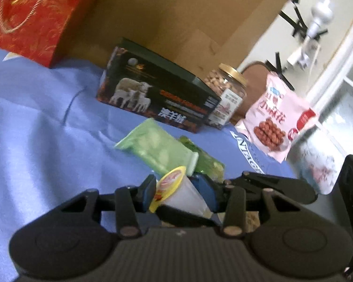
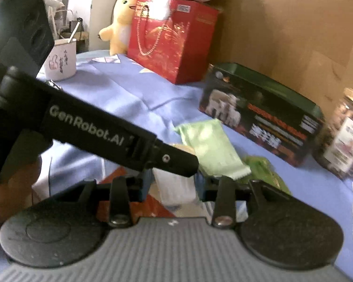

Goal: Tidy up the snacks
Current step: 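Lift the yogurt cup with the left tool toward the tin box, then lower the yogurt cup into the tin and open the left tool, then grasp the light green wrapped packet with the left tool, then lift the light green packet with the left tool toward the tin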

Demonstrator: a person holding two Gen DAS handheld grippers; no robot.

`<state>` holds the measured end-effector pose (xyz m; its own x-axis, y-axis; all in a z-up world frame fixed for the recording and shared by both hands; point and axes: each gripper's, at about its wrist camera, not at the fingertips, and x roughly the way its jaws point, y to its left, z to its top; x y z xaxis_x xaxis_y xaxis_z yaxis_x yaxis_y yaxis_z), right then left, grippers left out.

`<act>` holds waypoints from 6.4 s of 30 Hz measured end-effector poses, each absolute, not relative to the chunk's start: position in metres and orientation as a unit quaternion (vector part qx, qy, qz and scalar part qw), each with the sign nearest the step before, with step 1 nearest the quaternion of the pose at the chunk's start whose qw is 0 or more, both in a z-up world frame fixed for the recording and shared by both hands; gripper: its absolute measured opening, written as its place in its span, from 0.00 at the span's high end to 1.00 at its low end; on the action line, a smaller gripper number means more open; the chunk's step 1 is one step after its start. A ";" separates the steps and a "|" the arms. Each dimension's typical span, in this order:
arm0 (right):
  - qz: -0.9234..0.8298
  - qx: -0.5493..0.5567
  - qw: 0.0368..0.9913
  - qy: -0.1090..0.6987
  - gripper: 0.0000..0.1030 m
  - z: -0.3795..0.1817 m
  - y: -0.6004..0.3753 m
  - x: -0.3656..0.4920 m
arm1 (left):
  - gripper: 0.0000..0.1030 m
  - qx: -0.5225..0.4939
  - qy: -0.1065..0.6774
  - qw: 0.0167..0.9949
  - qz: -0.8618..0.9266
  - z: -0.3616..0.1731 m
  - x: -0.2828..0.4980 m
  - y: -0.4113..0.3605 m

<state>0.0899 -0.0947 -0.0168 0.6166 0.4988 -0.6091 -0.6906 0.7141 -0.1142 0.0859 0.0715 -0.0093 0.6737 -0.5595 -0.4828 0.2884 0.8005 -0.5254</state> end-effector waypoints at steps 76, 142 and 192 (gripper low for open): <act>0.342 -0.077 0.886 0.304 0.69 -0.023 -0.097 0.082 | 0.57 -0.224 0.325 0.898 -0.195 -0.011 0.092 0.090; 0.316 -0.022 0.889 0.330 0.58 -0.016 -0.147 0.098 | 0.41 -0.201 0.355 0.898 -0.166 0.009 0.163 0.068; 0.275 -0.023 0.901 0.335 0.55 -0.025 -0.118 0.108 | 0.53 -0.215 0.373 0.880 -0.201 -0.010 0.162 0.075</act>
<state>0.1077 -0.1178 -0.0245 0.6242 0.4792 -0.6170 -0.5100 0.8482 0.1429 0.1619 0.0755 -0.0105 0.6404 -0.5148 -0.5700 0.1940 0.8265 -0.5285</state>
